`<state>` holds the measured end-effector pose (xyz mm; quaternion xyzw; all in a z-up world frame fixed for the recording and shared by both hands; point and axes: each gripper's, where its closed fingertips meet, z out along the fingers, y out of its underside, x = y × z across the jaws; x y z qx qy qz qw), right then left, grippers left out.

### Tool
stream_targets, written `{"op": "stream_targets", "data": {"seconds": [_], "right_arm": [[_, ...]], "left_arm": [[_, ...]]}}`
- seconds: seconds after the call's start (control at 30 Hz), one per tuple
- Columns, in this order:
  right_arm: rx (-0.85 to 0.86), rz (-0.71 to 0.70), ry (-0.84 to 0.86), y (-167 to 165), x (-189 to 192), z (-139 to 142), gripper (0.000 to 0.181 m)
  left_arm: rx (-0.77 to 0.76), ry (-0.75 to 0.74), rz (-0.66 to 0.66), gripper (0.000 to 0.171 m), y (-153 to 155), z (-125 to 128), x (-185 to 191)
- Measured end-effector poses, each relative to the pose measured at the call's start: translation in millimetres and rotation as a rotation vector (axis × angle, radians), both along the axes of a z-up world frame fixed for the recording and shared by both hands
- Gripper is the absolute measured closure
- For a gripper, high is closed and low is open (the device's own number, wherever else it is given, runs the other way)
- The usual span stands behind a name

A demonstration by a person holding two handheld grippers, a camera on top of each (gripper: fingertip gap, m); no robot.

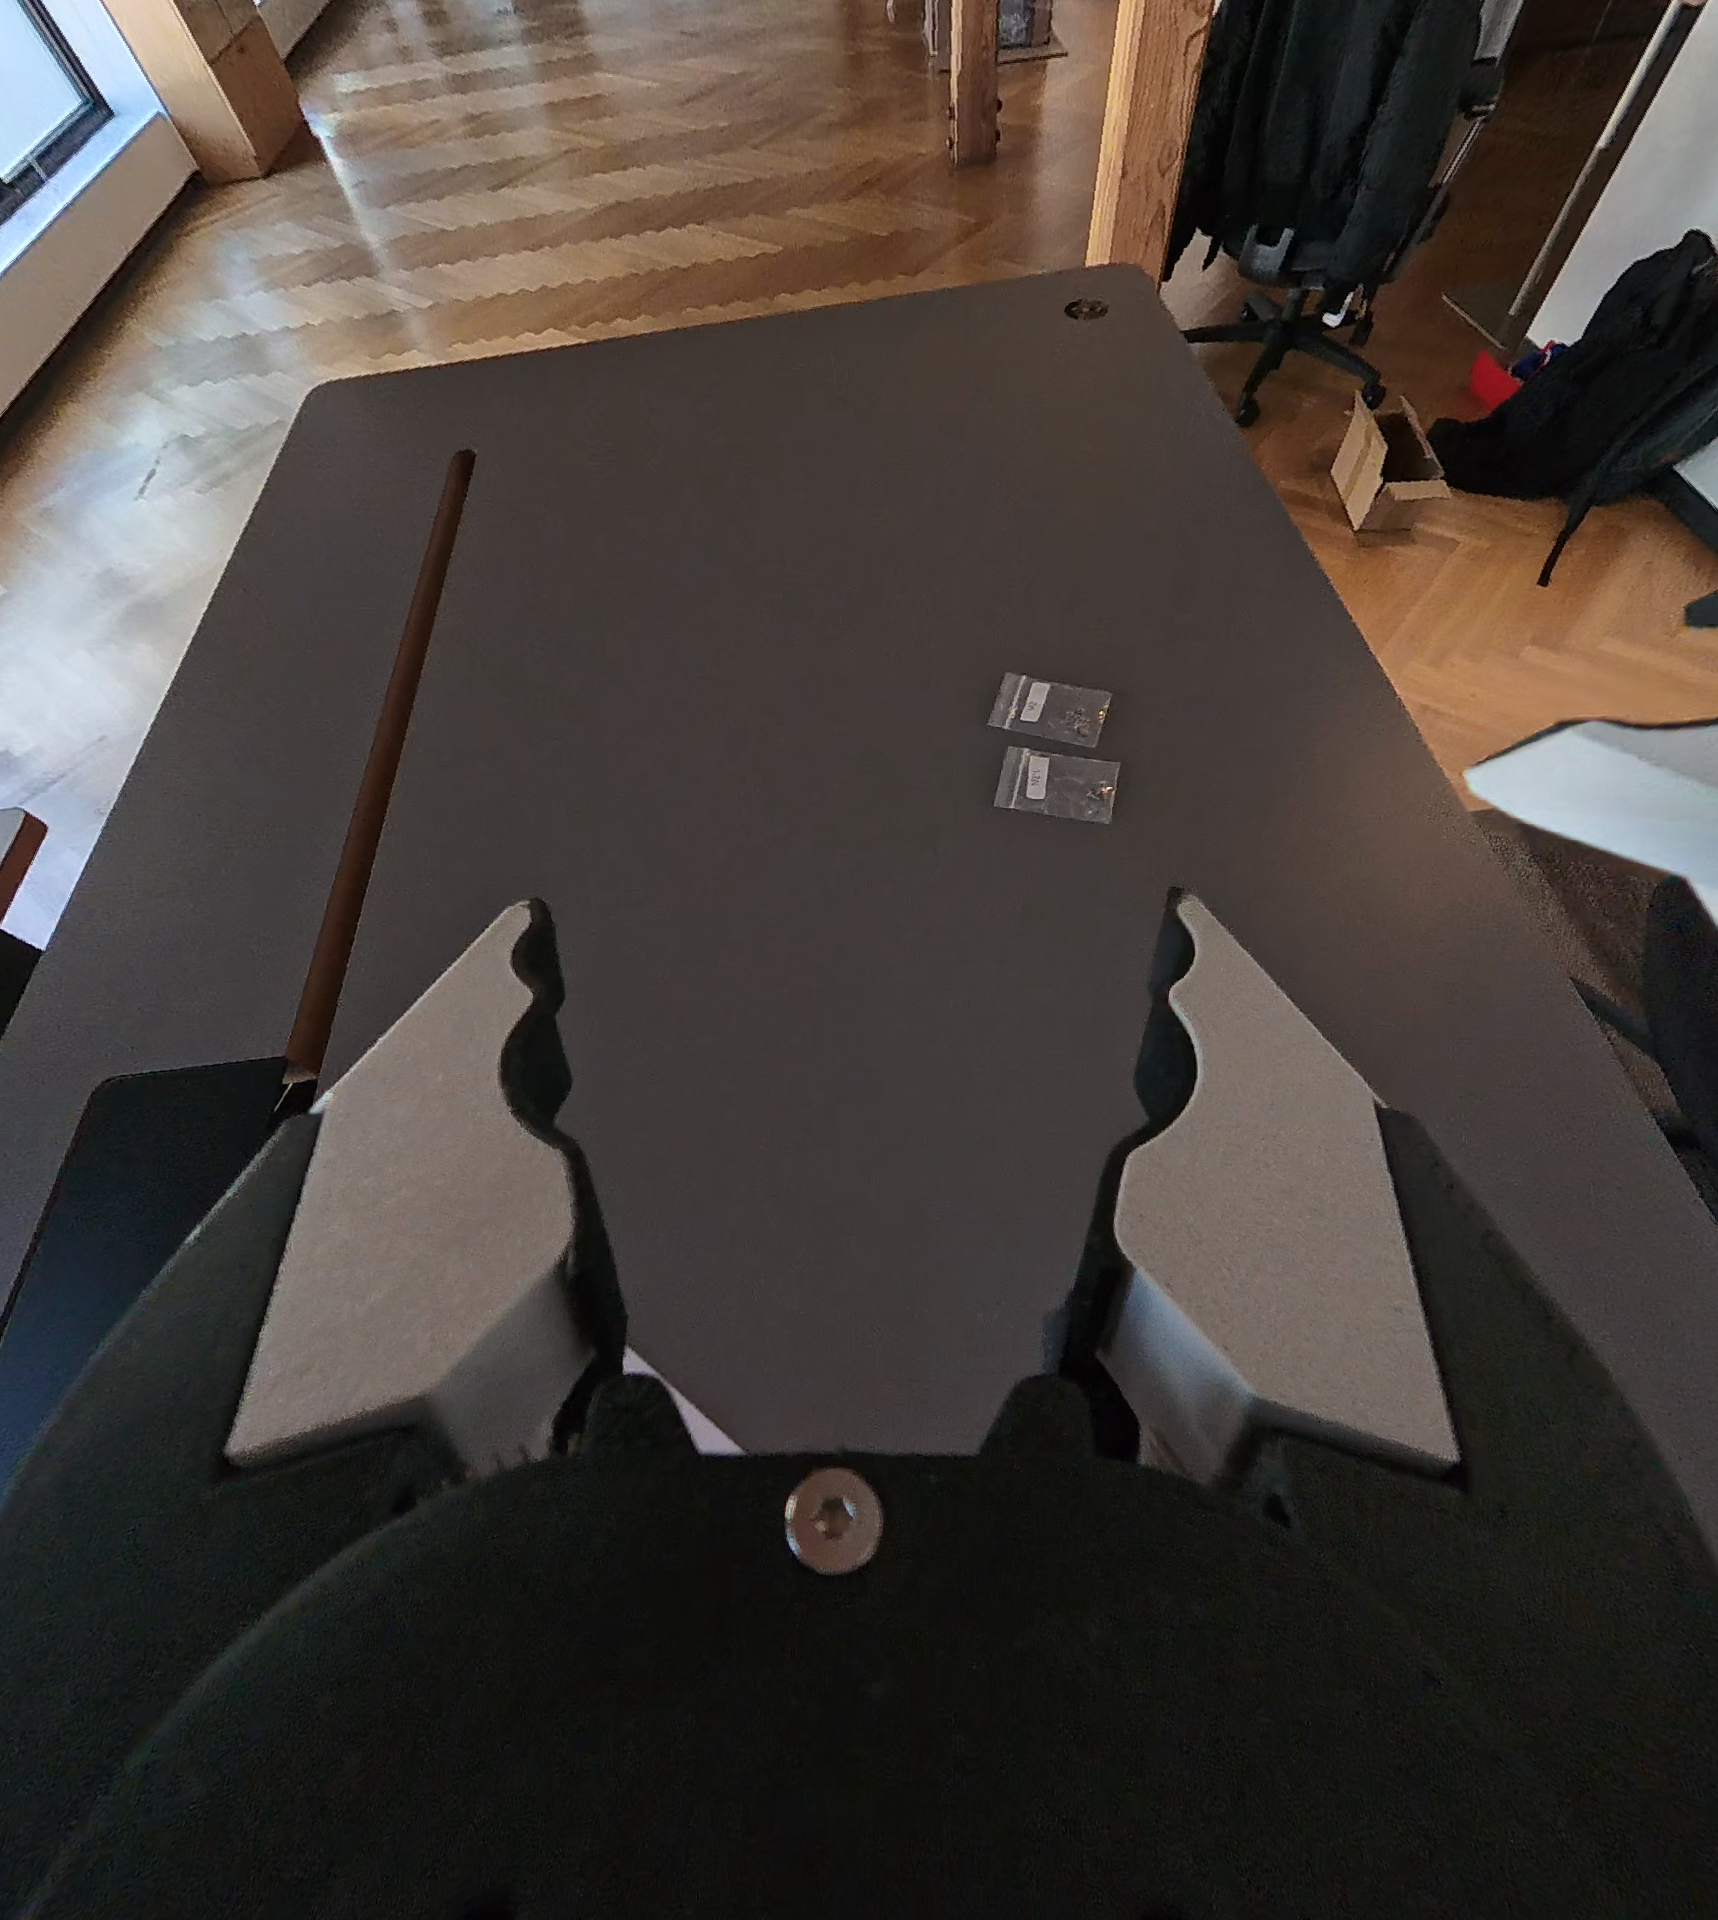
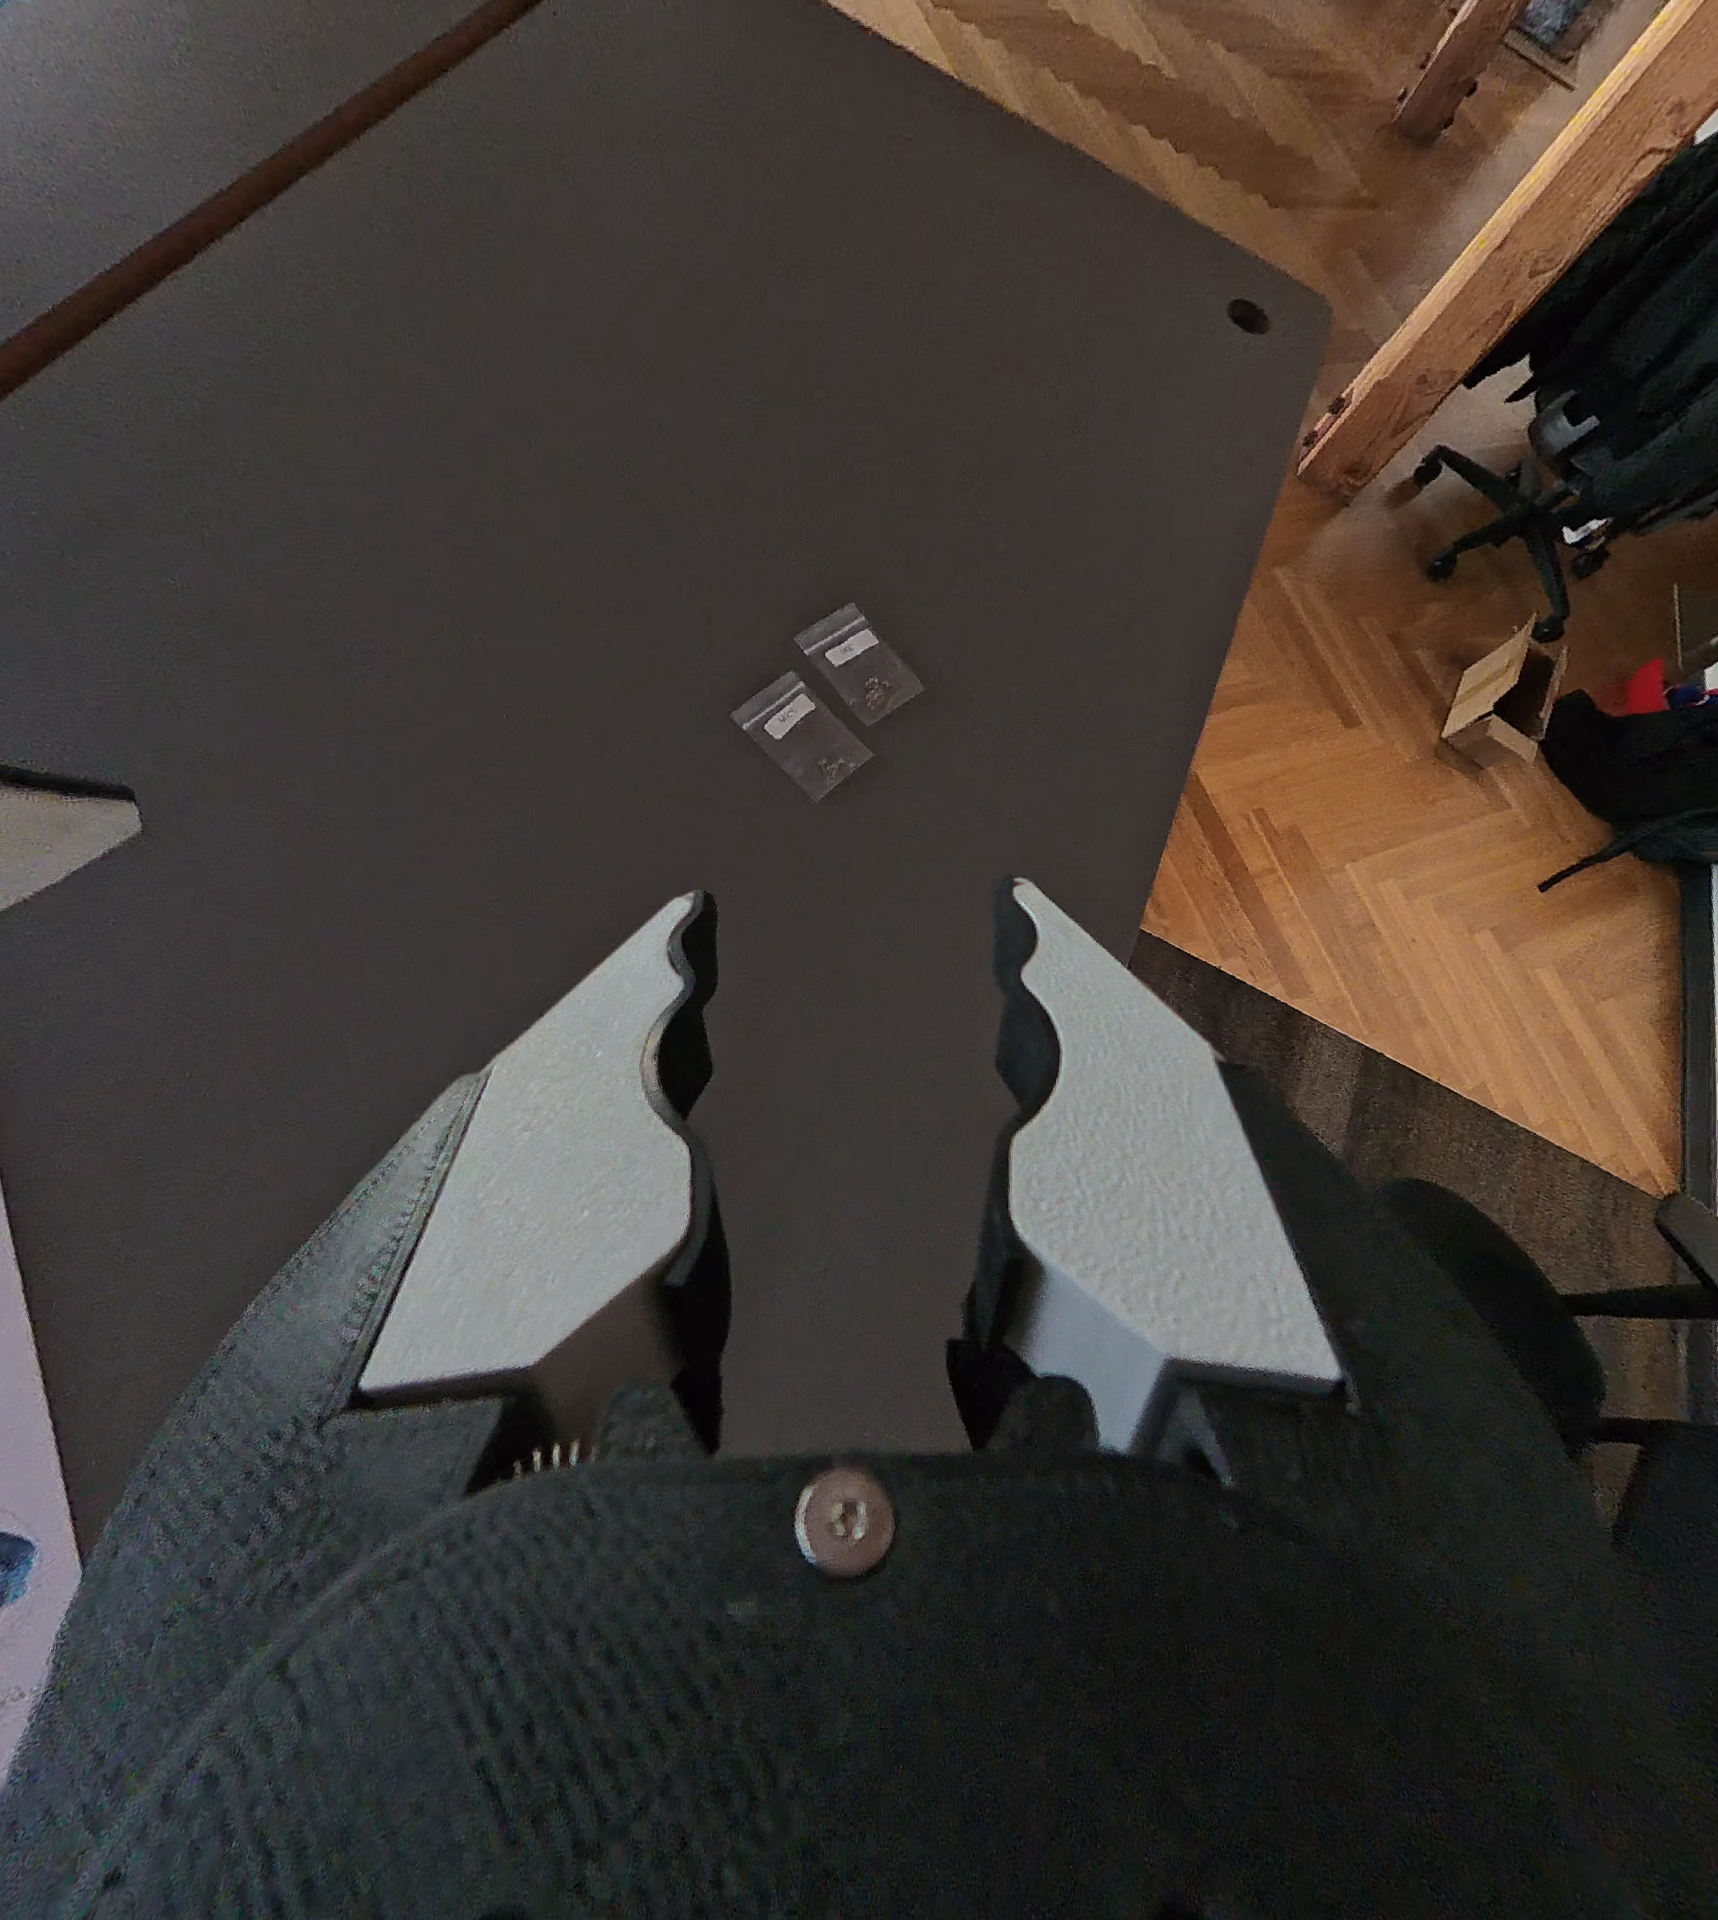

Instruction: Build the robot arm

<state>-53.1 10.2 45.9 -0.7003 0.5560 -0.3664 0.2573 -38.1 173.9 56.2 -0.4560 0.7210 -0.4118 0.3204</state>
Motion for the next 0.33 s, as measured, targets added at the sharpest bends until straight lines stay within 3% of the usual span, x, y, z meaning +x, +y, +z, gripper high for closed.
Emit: {"op": "stream_targets", "data": {"seconds": [0.33], "right_arm": [[-0.047, 0.027, -0.031, 13.3, 12.8, 2.5, 0.139]], "left_arm": [[-0.020, -0.005, -0.029, 0.062, -7.5, 1.8, -0.2]]}}
